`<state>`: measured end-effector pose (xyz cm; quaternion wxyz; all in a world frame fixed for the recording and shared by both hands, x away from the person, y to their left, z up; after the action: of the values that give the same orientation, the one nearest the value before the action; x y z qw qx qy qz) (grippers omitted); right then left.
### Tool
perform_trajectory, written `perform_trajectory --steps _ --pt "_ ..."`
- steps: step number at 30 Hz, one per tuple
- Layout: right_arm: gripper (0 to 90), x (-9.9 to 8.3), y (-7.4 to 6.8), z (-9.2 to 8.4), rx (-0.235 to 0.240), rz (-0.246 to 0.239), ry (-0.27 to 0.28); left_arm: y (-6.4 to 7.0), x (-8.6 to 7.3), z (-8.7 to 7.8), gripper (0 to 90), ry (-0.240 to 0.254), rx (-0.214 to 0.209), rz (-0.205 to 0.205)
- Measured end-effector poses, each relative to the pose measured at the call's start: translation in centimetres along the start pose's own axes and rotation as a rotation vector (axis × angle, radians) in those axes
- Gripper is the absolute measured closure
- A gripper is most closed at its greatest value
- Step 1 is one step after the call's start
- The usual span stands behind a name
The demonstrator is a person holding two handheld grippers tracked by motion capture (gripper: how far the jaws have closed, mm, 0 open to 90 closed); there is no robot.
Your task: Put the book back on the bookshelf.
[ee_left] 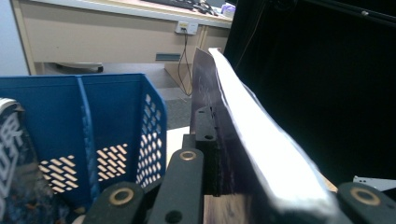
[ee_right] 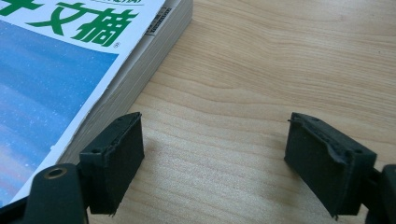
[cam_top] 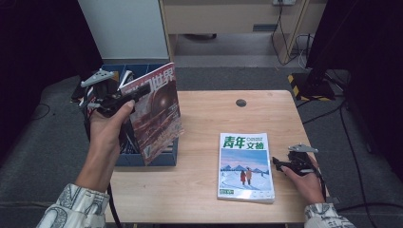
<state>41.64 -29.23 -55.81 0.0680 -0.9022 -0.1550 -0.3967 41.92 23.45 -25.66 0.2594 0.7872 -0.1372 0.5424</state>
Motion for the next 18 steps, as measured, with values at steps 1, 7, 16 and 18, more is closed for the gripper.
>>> perform_trajectory --steps 1,7,16,18 --pt "19.5 0.0 0.0 0.0 -0.001 0.0 0.0 -0.2 0.0 -0.2 83.7 0.0 0.006 0.001" --pt "19.5 0.0 0.0 0.0 -0.001 -0.002 0.0 -1.1 -0.1 -0.9 83.7 0.011 0.036 -0.009" --pt "19.5 0.0 0.0 0.0 -0.001 -0.002 0.0 -2.1 -0.2 -1.6 83.7 0.024 0.063 -0.02" --pt "19.5 0.0 0.0 0.0 -0.001 -0.002 0.0 -2.2 -0.2 -1.8 83.7 0.027 0.069 -0.021"
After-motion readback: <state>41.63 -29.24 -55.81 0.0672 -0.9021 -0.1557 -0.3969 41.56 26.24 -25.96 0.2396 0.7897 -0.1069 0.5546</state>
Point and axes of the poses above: each handheld gripper's, and its own axes: z roughly forward along the jaws, x roughly out of its top, y roughly to its right, the point moved 3 cm from there along z, roughly forward along the jaws, and after that the axes turned 1 degree about -z, right-handed, at the moved point
